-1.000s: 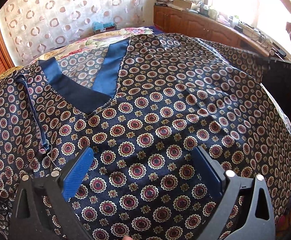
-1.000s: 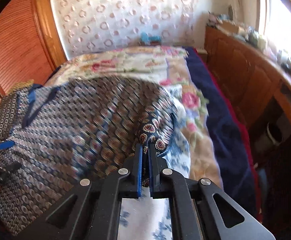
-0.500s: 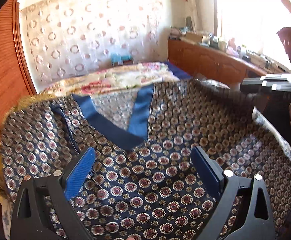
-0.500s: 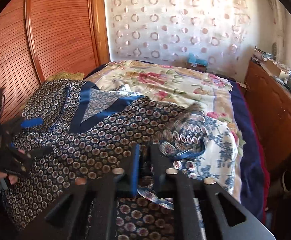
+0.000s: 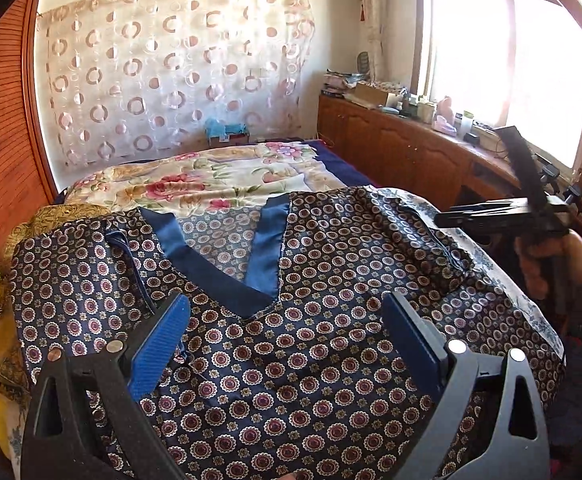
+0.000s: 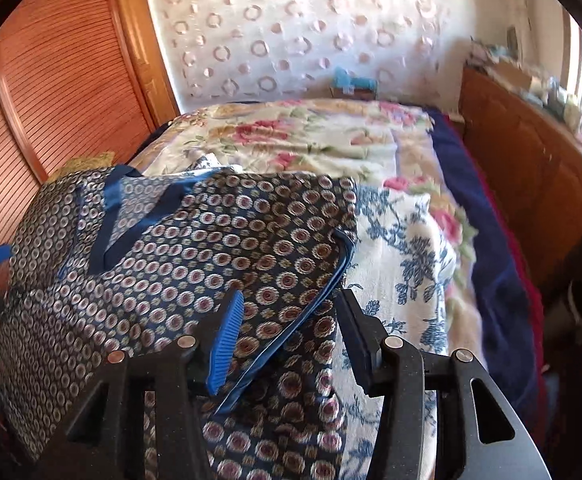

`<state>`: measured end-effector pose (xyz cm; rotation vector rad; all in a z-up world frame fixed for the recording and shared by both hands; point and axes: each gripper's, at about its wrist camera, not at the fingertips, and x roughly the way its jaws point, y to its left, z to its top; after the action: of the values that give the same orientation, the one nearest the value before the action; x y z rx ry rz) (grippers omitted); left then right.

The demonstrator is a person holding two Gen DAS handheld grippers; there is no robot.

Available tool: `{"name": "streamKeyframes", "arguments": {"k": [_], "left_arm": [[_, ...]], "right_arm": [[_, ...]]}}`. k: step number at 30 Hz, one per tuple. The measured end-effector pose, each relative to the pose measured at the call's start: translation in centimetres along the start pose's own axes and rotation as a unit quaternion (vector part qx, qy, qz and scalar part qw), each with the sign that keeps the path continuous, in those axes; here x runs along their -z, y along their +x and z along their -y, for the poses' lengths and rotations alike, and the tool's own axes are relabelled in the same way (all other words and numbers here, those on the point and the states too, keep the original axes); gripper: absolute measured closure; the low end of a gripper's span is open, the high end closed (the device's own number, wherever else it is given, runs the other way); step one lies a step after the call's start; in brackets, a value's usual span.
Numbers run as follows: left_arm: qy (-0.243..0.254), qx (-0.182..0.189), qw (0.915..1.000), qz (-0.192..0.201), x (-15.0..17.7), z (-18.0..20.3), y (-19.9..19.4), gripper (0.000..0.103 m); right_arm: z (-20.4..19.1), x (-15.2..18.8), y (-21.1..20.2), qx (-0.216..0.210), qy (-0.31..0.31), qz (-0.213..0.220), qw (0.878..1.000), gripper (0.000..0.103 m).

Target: Fold small clothes

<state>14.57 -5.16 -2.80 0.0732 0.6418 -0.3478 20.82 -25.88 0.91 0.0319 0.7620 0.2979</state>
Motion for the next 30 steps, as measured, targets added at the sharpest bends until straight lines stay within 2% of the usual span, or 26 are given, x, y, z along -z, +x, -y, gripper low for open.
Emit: {"name": "streamKeyframes", "arguments": {"k": [2,6,12,16,22,24,26,27,28,30], "left_arm": [[0.002,-0.007,1.0,0.002,0.2,0.0,-0.2,0.006],[-0.005,-0.007,0.9999,0.01,0.0,-0.5,-0.9,0.006],[-0.009,-0.023,0.9996,0.015,0.1,-2.2,-1.6,0.006],[-0.018,-0.045,0.9987,0.013,0.6,-3.7,-1.6,0.006],[-0.042,-0.071,0.9966,0.008,1.4,-6.1,-1.3,0.006],[-0.046,-0.074,0.9962,0.005,1.5,-6.8,-1.3,0.006],[-0.052,-0.069,0.9963,0.003,1.6,-7.4,-1.3,0.006],[-0.054,-0.066,0.9964,0.003,1.6,-7.7,-1.3,0.006],[-0.056,-0.063,0.9964,0.003,1.7,-8.1,-1.4,0.006],[-0.056,-0.064,0.9964,0.002,1.7,-8.7,-1.5,0.006]], "right_arm": [[0.6,-0.2,1.1,0.005,0.006,-0.01,1.0,0.052],[0.1,-2.8,4.5,0.024,0.013,-0.027,0.999,0.062],[-1.7,-5.4,7.7,0.042,0.009,-0.028,0.999,0.095],[-2.3,-6.0,8.2,0.031,0.002,-0.021,0.999,0.098],[-4.2,-5.9,8.7,-0.007,-0.017,-0.014,1.0,0.099],[-5.2,-5.9,9.1,-0.033,-0.026,-0.022,0.999,0.099],[-6.3,-5.9,9.1,-0.037,-0.042,-0.02,0.998,0.096],[-6.6,-6.0,9.0,-0.035,-0.047,-0.018,0.998,0.087],[-6.7,-6.0,8.8,-0.035,-0.047,-0.014,0.998,0.073],[-6.7,-6.0,8.2,-0.029,-0.045,-0.001,0.999,0.059]]}}
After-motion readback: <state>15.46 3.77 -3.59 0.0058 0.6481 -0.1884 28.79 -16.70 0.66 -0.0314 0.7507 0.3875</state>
